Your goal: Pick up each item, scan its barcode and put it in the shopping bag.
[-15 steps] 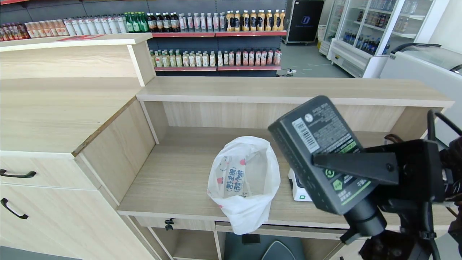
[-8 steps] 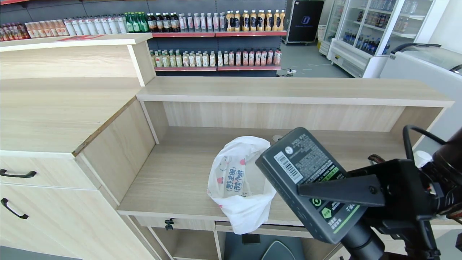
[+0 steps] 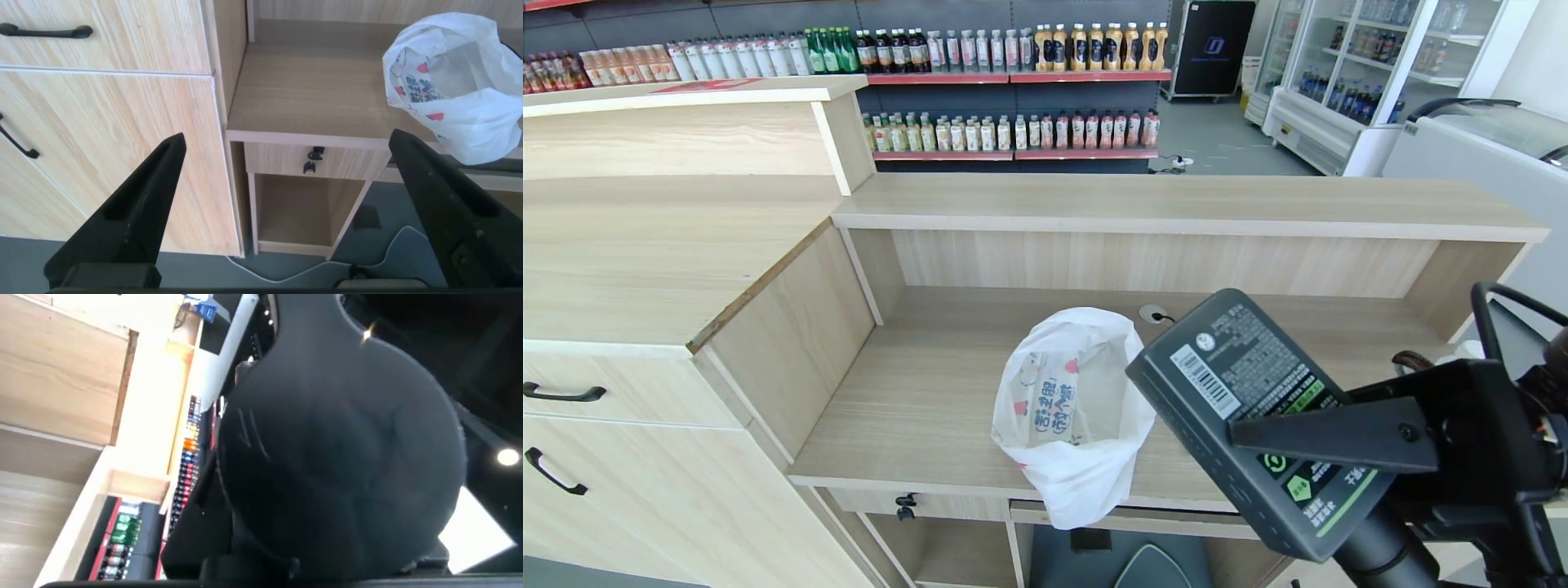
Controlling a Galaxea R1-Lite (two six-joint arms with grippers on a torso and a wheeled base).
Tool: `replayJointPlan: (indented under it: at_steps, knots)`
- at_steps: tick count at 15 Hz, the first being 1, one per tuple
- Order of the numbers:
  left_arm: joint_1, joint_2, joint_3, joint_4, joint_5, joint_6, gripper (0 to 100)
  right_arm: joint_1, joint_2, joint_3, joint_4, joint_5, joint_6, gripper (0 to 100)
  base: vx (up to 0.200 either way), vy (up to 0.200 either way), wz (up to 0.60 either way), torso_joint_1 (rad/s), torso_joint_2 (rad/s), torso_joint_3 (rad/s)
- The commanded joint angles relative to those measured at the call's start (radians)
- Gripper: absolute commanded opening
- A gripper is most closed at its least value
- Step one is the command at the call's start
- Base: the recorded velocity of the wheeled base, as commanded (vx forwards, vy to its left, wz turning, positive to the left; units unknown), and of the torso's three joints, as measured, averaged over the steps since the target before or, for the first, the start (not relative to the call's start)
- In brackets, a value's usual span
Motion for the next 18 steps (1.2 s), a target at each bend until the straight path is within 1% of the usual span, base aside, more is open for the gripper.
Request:
replayJointPlan:
  at_steps: [1, 3, 5, 11, 12, 13, 14, 15, 16, 17, 18]
  knots:
    - [0.0, 0.0, 0.0, 0.0, 0.0, 0.0, 100, 0.002, -0.035, 0.007, 0.051, 0.0, -0.026, 0, 0.0, 0.0, 0.0, 0.0, 0.0, 0.0]
    - [0.0, 0.0, 0.0, 0.0, 0.0, 0.0, 100, 0.002, -0.067, 0.005, 0.176, 0.003, -0.086, 0, 0.0, 0.0, 0.0, 0.0, 0.0, 0.0]
    - [0.0, 0.0, 0.0, 0.0, 0.0, 0.0, 100, 0.002, -0.076, 0.005, 0.246, 0.007, -0.14, 0, 0.0, 0.0, 0.0, 0.0, 0.0, 0.0]
    - [0.0, 0.0, 0.0, 0.0, 0.0, 0.0, 100, 0.007, -0.08, 0.001, 0.252, 0.005, -0.141, 0, 0.0, 0.0, 0.0, 0.0, 0.0, 0.0]
    - [0.0, 0.0, 0.0, 0.0, 0.0, 0.0, 100, 0.024, -0.078, -0.002, 0.255, 0.003, -0.13, 0, 0.0, 0.0, 0.0, 0.0, 0.0, 0.0]
    - [0.0, 0.0, 0.0, 0.0, 0.0, 0.0, 100, 0.011, -0.087, -0.005, 0.255, 0.0, -0.092, 0, 0.0, 0.0, 0.0, 0.0, 0.0, 0.0]
    - [0.0, 0.0, 0.0, 0.0, 0.0, 0.0, 100, -0.019, -0.098, -0.011, 0.257, -0.007, -0.054, 0, 0.0, 0.0, 0.0, 0.0, 0.0, 0.0]
    - [0.0, 0.0, 0.0, 0.0, 0.0, 0.0, 100, -0.236, -0.15, -0.008, 0.343, -0.112, 0.127, 0, 0.0, 0.0, 0.0, 0.0, 0.0, 0.0]
    - [0.0, 0.0, 0.0, 0.0, 0.0, 0.0, 100, -0.337, -0.182, -0.004, 0.45, -0.179, 0.233, 0, 0.0, 0.0, 0.0, 0.0, 0.0, 0.0]
    - [0.0, 0.0, 0.0, 0.0, 0.0, 0.0, 100, -0.473, -0.227, -0.039, 0.616, -0.279, 0.429, 0, 0.0, 0.0, 0.0, 0.0, 0.0, 0.0]
    - [0.0, 0.0, 0.0, 0.0, 0.0, 0.0, 100, -0.598, -0.244, -0.057, 0.64, -0.314, 0.578, 0, 0.0, 0.0, 0.0, 0.0, 0.0, 0.0]
